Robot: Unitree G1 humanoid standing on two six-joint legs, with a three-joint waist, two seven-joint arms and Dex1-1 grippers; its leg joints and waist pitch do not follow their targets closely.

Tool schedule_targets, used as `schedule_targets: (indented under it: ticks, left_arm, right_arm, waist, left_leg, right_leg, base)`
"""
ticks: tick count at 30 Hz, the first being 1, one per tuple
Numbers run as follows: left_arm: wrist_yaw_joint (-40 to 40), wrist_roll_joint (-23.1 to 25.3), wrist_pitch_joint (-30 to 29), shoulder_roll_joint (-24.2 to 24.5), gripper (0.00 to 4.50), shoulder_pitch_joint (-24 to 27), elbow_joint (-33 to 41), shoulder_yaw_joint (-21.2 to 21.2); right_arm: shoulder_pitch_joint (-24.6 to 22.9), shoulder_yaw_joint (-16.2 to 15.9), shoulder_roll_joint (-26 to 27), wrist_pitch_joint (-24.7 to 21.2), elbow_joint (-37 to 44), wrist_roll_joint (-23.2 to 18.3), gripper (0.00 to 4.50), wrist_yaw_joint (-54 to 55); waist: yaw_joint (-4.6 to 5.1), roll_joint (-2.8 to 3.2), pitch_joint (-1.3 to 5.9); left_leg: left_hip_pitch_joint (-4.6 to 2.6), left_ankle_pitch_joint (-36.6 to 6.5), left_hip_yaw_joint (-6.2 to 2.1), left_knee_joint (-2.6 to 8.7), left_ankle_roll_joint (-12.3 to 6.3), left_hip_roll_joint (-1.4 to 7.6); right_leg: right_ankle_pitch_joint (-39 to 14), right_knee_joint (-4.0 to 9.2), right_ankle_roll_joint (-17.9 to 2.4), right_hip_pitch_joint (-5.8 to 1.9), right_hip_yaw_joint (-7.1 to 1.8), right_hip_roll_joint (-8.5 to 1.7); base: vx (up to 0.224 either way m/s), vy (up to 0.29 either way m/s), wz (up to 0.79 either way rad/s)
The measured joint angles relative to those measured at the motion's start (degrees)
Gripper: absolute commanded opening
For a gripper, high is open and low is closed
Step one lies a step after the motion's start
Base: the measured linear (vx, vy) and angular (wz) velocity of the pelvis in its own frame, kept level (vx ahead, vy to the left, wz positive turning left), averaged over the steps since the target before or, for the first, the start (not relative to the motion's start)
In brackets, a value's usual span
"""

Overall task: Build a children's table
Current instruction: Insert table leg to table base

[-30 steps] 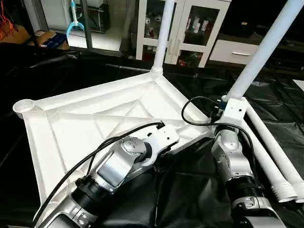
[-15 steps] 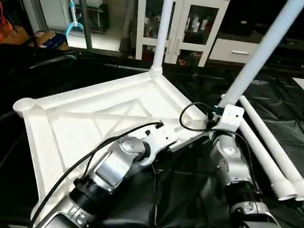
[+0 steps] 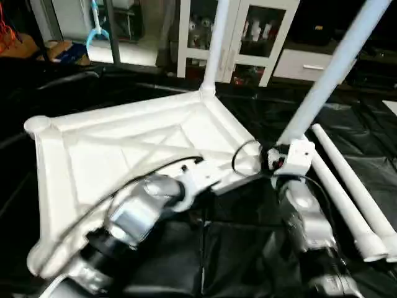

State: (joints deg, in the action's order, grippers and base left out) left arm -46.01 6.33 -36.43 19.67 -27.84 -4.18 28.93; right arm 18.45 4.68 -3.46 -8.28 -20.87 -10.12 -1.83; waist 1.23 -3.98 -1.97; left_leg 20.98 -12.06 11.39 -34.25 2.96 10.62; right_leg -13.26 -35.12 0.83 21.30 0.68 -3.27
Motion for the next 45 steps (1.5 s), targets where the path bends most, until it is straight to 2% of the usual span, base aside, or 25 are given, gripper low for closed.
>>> schedule_targets:
  ticks: [6,13,17,22,23,24,26,28,31,35,37,41,45]
  left_arm:
    - [-3.7,-1.1,3.3,4.1,0.00,0.5,0.4,-0.5]
    - [-6.6,-1.8,7.9,7.1,0.00,1.1,-0.2,-1.3]
    - [-8.7,-2.7,11.9,9.2,0.00,2.0,-0.7,-2.2]
    - [-11.3,-4.0,19.6,12.1,0.00,3.2,-2.3,-3.8]
    - [-11.6,-4.4,20.0,12.1,0.00,3.2,-2.6,-4.1]
    - [-12.0,-4.5,20.0,11.9,0.29,3.2,-2.9,-4.5]
    - [-12.8,-5.1,19.2,11.8,0.59,3.2,-3.0,-5.3]
    - [-13.7,-6.7,18.8,11.6,0.62,3.2,-3.0,-5.7]
    - [-14.4,-7.9,18.4,11.5,1.05,3.2,-2.9,-6.2]
    - [-15.2,-9.0,18.0,10.9,1.27,3.1,-1.7,-6.6]
    - [-15.1,-8.9,18.1,10.1,1.52,3.1,-1.6,-6.6]
    - [-14.3,-9.0,18.3,5.7,1.52,2.3,-1.2,-6.0]
    - [-12.9,-9.2,18.2,1.2,1.52,1.0,0.6,-3.6]
  right_arm:
    - [-6.0,-3.2,-3.8,-5.3,9.9,-1.3,4.07,-5.3]
    - [-10.7,-3.5,-5.4,-9.4,18.2,-1.7,4.07,-8.4]
    - [-12.2,-4.1,-6.3,-11.8,21.3,-3.3,4.07,-9.8]
    - [-13.6,-4.3,-7.8,-14.1,24.7,-5.2,4.07,-12.2]
    - [-13.6,-4.3,-7.8,-14.2,24.8,-5.2,4.07,-12.5]
    - [-13.6,-4.2,-7.8,-14.3,24.8,-5.2,4.14,-12.6]
    - [-13.6,-4.2,-7.8,-14.7,25.1,-5.2,4.17,-12.9]
    - [-13.6,-4.0,-7.9,-15.3,25.3,-5.2,4.17,-13.0]
    - [-13.6,-3.8,-8.0,-15.9,25.7,-5.2,4.17,-13.0]
    - [-13.6,-3.8,-8.4,-16.6,26.2,-5.2,4.17,-13.0]
    - [-13.6,-3.5,-8.4,-16.8,26.3,-5.2,4.17,-13.0]
    - [-13.6,-2.9,-8.4,-17.7,26.3,-5.2,4.17,-13.0]
    - [-13.6,-3.5,-8.4,-18.2,26.9,-5.2,4.17,-13.5]
  waist:
    - [-0.06,0.07,-0.04]
    - [-0.12,0.21,-0.14]
    - [-0.02,0.21,-0.14]
    - [-0.16,0.35,-0.23]
    - [-0.20,0.37,-0.25]
    - [-0.24,0.40,-0.26]
    - [-0.21,0.46,-0.31]
    - [-0.36,0.41,-0.34]
    - [-0.52,0.36,-0.36]
    - [-0.78,0.35,-0.37]
    - [-0.99,0.35,-0.37]
    - [-1.60,0.34,-0.37]
    - [-1.43,0.31,-0.38]
  left_leg:
    - [0.00,0.0,0.02,0.01,0.00,0.00]
    - [0.02,0.0,0.03,0.05,0.00,0.01]
    - [0.01,0.0,0.04,0.05,0.00,0.01]
    - [0.02,0.0,0.06,0.06,0.00,0.02]
    - [0.02,0.0,0.07,0.06,0.00,0.01]
    - [0.02,0.0,0.08,0.06,0.00,0.02]
    - [0.02,0.0,0.10,0.06,0.00,0.02]
    - [0.14,0.0,0.10,0.05,0.02,0.02]
    - [0.21,0.0,0.13,0.05,-0.01,0.02]
    - [0.21,0.1,0.15,0.04,-0.13,0.02]
    - [0.21,0.1,0.15,0.04,-0.12,0.03]
    - [0.20,0.1,0.16,-0.08,-0.14,0.02]
    - [0.14,0.1,0.16,-0.12,-0.08,0.03]
  right_leg:
    - [0.0,0.08,0.0,0.00,-0.02,0.00]
    - [0.0,0.08,0.0,0.05,-0.02,0.01]
    - [0.0,0.07,0.0,0.08,-0.04,0.01]
    - [0.0,0.06,0.0,0.13,-0.03,0.01]
    - [0.0,0.04,0.0,0.13,-0.04,0.01]
    - [0.0,0.02,0.0,0.14,-0.04,0.00]
    - [0.0,-0.05,0.0,0.21,-0.07,0.00]
    - [-0.1,-0.10,-0.1,0.33,-0.06,0.01]
    - [-0.1,-0.08,-0.1,0.38,-0.08,0.01]
    - [-0.1,-0.12,-0.1,0.41,-0.08,0.01]
    - [-0.1,-0.14,-0.1,0.41,-0.08,0.01]
    - [-0.1,-0.17,-0.1,0.36,-0.09,-0.02]
    - [-0.1,-0.38,-0.1,0.38,-0.11,-0.02]
  base:
    - [0.000,0.000,0.00]
    - [0.000,0.000,0.00]
    - [0.000,0.000,0.00]
    - [0.000,0.000,0.00]
    - [0.000,0.000,0.00]
    - [0.000,0.000,0.00]
    - [0.000,0.000,0.00]
    - [0.000,0.000,0.00]
    - [0.000,0.000,0.00]
    - [0.000,0.000,0.00]
    - [0.000,0.000,0.00]
    - [0.000,0.000,0.00]
    - [0.000,0.000,0.00]
